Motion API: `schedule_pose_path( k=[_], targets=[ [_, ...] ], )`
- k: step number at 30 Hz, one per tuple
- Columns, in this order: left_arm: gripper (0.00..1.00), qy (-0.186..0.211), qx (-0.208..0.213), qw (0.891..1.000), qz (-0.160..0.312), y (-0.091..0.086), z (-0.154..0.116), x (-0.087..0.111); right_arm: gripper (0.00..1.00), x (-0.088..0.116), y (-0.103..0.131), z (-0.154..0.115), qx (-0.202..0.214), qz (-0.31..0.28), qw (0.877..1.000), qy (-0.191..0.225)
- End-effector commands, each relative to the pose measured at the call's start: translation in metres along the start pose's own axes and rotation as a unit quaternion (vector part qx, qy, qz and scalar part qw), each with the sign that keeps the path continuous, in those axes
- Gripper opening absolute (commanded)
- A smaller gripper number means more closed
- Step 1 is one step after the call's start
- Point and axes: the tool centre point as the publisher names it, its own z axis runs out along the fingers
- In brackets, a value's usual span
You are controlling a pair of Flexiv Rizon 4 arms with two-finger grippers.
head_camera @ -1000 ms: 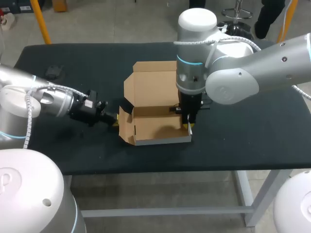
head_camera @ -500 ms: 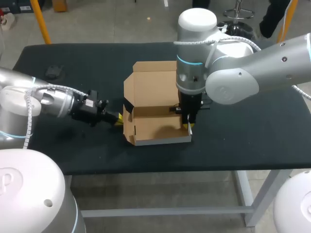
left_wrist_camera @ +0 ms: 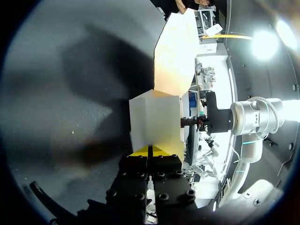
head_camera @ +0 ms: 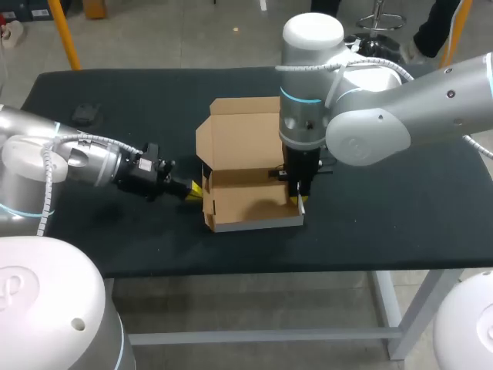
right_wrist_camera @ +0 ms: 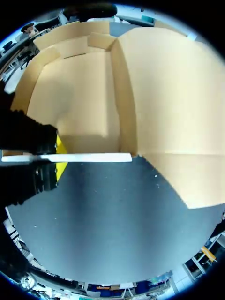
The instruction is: Assemble the packaging by folding the flat box into shape, placing the metal phone stand inside, and closing the box properly
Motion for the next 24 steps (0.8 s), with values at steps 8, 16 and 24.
schedule_pose_path(
  k=[8, 16, 24],
  targets=[
    [0.21, 0.002, 0.008, 1.000, -0.010, -0.001, -0.002, -0.010, 0.00, 0.001, 0.001, 0.000, 0.002, 0.000, 1.000, -0.001],
    [0.25, 0.015, 0.015, 1.000, -0.014, 0.001, -0.008, -0.012, 0.00, 0.001, 0.001, 0.000, 0.002, 0.000, 1.000, -0.001],
    [0.34, 0.034, 0.004, 0.999, -0.007, 0.002, -0.004, -0.007, 0.00, 0.001, 0.001, 0.000, 0.002, 0.000, 1.000, -0.001]
  ],
)
